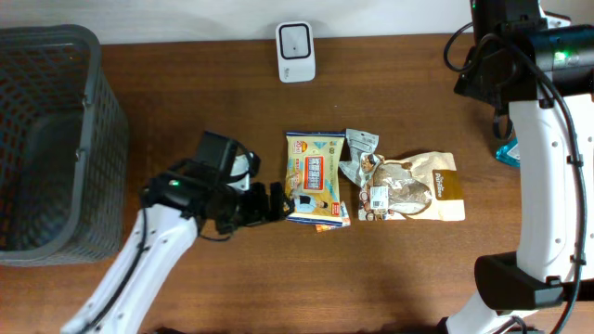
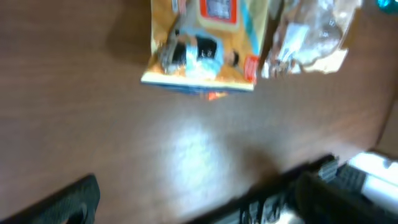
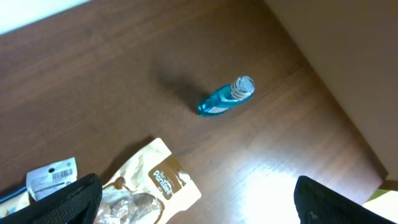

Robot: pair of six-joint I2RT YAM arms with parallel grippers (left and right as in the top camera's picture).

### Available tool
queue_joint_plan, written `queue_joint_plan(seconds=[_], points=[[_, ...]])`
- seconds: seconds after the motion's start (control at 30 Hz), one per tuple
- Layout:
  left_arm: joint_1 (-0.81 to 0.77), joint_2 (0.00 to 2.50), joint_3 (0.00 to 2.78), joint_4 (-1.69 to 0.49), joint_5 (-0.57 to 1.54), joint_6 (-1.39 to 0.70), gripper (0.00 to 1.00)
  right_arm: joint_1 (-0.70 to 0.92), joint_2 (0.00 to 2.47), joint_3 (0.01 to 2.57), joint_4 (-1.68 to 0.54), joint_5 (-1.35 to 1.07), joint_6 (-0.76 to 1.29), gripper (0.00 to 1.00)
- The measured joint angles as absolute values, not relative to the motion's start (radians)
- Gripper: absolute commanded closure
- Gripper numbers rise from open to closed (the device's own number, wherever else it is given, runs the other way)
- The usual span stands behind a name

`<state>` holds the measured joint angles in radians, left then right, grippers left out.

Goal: Scan the item barcode
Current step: 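Reach the left gripper to the yellow bag and grasp it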

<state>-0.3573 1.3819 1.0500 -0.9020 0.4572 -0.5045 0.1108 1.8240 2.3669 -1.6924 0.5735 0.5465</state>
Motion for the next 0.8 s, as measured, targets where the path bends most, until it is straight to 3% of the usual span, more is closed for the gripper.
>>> queue_joint_plan(seconds=[0.13, 0.43, 0.6, 0.8], points=[[-0.364, 1.492, 0.943, -0.688, 0.484, -0.637, 0.01, 0.111, 1.824, 2.366, -1.692, 0.573, 0.547, 0.02], [-0.364, 1.681, 0.933, -0.465, 0.528, -0.759, 0.01, 0.111, 1.824, 2.366, -1.692, 0.574, 0.547, 0.01], [-0.374, 1.756, 0.933, -0.386, 0.560, -0.775, 0.27, 0.111, 1.824, 2.366, -1.692, 0.574, 0.547, 0.02], [-0.420, 1.777, 0.933, -0.276, 0.564, -0.784, 0.46, 0.111, 1.824, 2.366, -1.692, 0.574, 0.548, 0.01]])
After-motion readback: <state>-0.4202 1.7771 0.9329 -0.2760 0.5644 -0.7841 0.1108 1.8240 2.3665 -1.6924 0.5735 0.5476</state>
